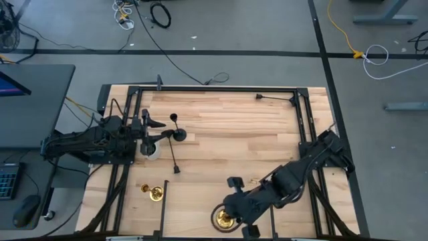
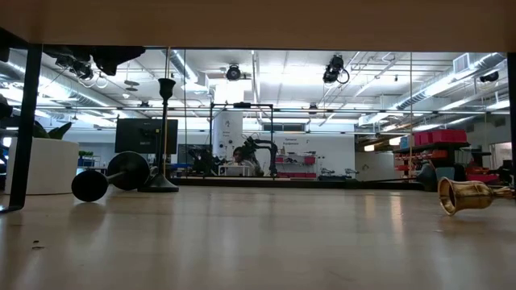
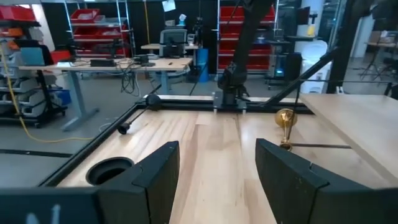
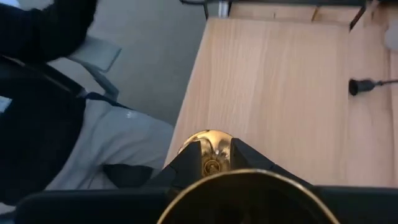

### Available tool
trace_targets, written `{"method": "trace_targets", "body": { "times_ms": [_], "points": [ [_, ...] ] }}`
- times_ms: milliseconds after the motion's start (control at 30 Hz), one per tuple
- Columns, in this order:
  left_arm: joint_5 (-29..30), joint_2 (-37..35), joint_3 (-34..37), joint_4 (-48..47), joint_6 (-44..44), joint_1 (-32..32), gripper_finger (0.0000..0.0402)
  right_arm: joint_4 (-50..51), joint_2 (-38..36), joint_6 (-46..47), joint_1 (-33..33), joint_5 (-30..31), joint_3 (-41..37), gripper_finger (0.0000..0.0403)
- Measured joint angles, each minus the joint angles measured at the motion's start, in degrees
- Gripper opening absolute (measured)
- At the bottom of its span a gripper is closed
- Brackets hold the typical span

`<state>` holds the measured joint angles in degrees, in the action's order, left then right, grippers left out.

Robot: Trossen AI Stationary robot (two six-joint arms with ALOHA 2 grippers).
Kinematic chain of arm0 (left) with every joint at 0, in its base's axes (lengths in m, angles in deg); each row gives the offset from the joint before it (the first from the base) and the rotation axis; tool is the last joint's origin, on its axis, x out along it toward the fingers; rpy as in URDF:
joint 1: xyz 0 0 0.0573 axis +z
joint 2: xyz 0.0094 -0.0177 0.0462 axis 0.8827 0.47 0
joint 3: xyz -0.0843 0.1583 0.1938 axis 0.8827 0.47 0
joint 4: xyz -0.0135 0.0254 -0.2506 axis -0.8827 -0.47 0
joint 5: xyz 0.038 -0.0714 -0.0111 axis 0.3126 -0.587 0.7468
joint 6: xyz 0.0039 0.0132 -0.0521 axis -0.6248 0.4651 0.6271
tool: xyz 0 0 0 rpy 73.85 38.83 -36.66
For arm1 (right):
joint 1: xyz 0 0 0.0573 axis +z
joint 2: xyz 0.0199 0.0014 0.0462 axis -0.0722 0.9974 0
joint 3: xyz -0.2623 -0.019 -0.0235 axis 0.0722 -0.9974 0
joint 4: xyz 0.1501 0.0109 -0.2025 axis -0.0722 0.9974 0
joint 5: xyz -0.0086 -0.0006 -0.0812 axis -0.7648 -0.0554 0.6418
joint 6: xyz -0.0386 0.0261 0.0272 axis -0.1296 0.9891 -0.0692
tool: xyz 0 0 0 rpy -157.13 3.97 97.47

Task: Pick & Place candle stick holders
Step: Put the top yellow candlestick on the shelf

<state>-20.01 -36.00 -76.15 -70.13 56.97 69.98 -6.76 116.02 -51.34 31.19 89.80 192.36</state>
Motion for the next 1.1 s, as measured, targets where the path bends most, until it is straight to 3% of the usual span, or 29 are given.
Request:
{"method": "trace_targets", "body": {
  "times_ms": [200,467,1100],
  "points": [
    [0.9,0.0,0.0,2.5,-2.2,0.0,0.0211,-0.2,2.8,1.9,-0.8,-2.3,1.0,0.0072],
    [0.8,0.0,0.0,3.4,-1.4,0.0,0.0211,-2.5,3.2,1.6,-0.7,-0.1,1.8,0.0072],
    [0.3,0.0,0.0,3.0,-0.2,0.0,0.0211,-5.1,6.9,0.3,0.0,-2.2,1.8,0.0072]
  ]
}}
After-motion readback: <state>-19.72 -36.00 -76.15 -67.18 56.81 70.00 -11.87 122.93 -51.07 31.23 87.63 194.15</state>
